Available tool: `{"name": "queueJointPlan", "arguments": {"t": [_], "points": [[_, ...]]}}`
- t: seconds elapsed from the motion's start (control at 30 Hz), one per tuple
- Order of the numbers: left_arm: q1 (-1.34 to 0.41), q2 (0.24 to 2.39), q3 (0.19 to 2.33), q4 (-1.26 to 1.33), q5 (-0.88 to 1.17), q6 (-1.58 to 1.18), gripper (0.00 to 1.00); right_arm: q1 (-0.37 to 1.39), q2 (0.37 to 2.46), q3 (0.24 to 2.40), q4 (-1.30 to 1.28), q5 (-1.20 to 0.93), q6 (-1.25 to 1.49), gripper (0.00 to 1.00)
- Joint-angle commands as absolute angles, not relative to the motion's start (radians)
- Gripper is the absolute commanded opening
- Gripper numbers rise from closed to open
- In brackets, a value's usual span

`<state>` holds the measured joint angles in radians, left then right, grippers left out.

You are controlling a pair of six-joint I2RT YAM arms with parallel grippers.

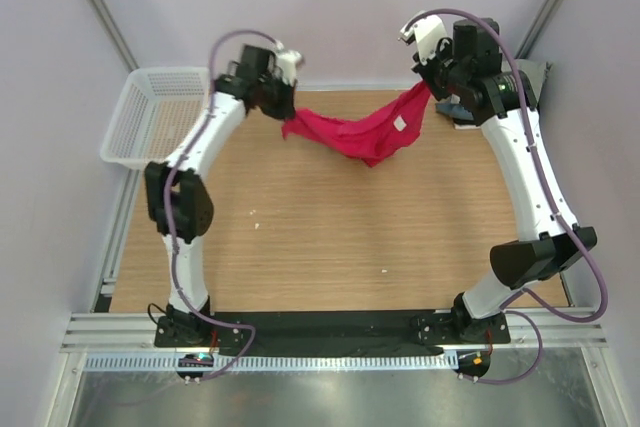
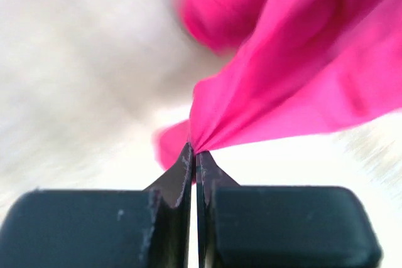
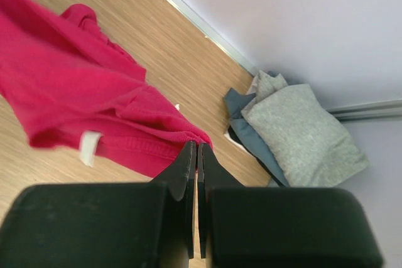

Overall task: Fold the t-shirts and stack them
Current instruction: Flatten the tshirt out

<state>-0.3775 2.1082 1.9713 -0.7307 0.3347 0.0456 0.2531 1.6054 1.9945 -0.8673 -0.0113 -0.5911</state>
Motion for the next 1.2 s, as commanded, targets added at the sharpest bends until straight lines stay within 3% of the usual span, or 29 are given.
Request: {"name": "queueJointPlan", "arguments": {"t": [0.0, 0.17, 0.33, 0.43, 0.47, 0.53, 0.7, 0.73, 0.77, 0.83, 0.9, 1.0, 1.17], "points": [[-0.324, 1.901, 2.188, -0.733, 0.33, 0.158, 0.0, 0.253, 1.588, 1.973, -0.818, -0.061, -0.529, 0.01], [-0.406, 1.986, 2.491, -0.899, 0.426, 0.164, 0.0, 0.252, 1.514, 1.823, -0.802, -0.086, -0.496, 0.01], [-0.575, 1.957, 2.364, -0.887, 0.452, 0.21, 0.0, 0.233, 1.396, 1.689, -0.781, -0.075, -0.474, 0.02], [-0.632, 1.965, 2.322, -0.877, 0.486, 0.174, 0.0, 0.209, 1.345, 1.622, -0.788, -0.1, -0.436, 0.25], [-0.64, 1.977, 2.321, -0.879, 0.494, 0.166, 0.0, 0.183, 1.31, 1.609, -0.787, -0.141, -0.411, 0.47], [-0.65, 1.982, 2.316, -0.887, 0.499, 0.155, 0.0, 0.14, 1.281, 1.608, -0.801, -0.214, -0.384, 0.67], [-0.65, 1.956, 2.234, -0.92, 0.462, 0.187, 0.0, 0.071, 1.243, 1.585, -0.883, -0.46, -0.365, 0.72], [-0.65, 1.947, 2.212, -0.926, 0.454, 0.196, 0.22, 0.071, 1.239, 1.571, -0.882, -0.471, -0.359, 0.72], [-0.65, 1.938, 2.174, -0.933, 0.443, 0.202, 0.36, 0.071, 1.238, 1.548, -0.882, -0.479, -0.353, 0.72], [-0.65, 1.907, 2.14, -0.943, 0.388, 0.181, 0.58, 0.071, 1.246, 1.531, -0.888, -0.498, -0.348, 0.72], [-0.647, 1.856, 2.053, -0.921, 0.365, 0.137, 0.71, 0.071, 1.271, 1.516, -0.893, -0.529, -0.35, 0.72], [-0.647, 1.819, 1.935, -0.913, 0.338, 0.15, 0.72, 0.072, 1.354, 1.516, -0.914, -0.596, -0.354, 0.72], [-0.592, 1.773, 1.812, -0.899, 0.181, 0.192, 0.72, 0.12, 1.576, 1.639, -1.099, -0.728, -0.602, 0.68]]}}
